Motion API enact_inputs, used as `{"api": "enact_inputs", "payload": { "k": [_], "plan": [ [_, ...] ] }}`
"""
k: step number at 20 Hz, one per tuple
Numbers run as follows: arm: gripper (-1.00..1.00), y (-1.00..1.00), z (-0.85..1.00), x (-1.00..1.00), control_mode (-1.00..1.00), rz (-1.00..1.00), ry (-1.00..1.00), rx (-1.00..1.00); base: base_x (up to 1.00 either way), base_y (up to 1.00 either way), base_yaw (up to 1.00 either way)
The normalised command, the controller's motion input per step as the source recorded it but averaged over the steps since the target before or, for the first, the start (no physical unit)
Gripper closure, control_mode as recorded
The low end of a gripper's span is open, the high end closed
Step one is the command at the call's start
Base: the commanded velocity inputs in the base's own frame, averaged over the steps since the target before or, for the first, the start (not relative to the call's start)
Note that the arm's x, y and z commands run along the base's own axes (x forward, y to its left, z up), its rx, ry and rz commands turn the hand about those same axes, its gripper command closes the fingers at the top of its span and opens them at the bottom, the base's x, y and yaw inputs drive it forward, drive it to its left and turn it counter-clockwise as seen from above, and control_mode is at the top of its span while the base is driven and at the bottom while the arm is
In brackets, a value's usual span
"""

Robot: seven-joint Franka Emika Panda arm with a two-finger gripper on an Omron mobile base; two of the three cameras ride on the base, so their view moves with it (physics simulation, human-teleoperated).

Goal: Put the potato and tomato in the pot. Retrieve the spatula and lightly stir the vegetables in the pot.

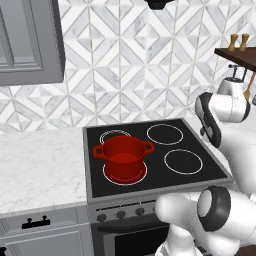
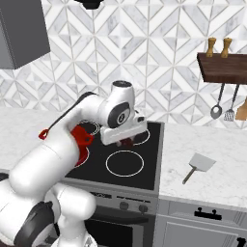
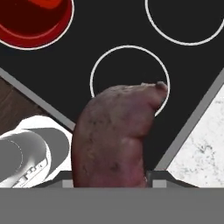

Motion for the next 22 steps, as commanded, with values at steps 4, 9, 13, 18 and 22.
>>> {"api": "enact_inputs", "payload": {
  "k": [4, 9, 13, 18, 22],
  "plan": [
    [1.00, 1.00, 0.15, 0.02, -1.00, 0.37, 0.00, -0.04, 0.00, 0.00, 0.00],
    [1.00, 1.00, 0.21, 0.14, -1.00, 0.34, 0.00, 0.00, 0.00, 0.00, 0.00],
    [1.00, 1.00, 0.26, 0.30, -1.00, 0.27, 0.00, 0.00, 0.00, 0.00, 0.00],
    [1.00, 1.00, 0.02, 0.48, -1.00, 0.18, 0.03, -0.05, 0.00, 0.00, 0.00],
    [1.00, 0.96, -0.23, 0.56, -1.00, 0.09, 0.08, -0.04, 0.00, 0.00, 0.00]
  ]
}}
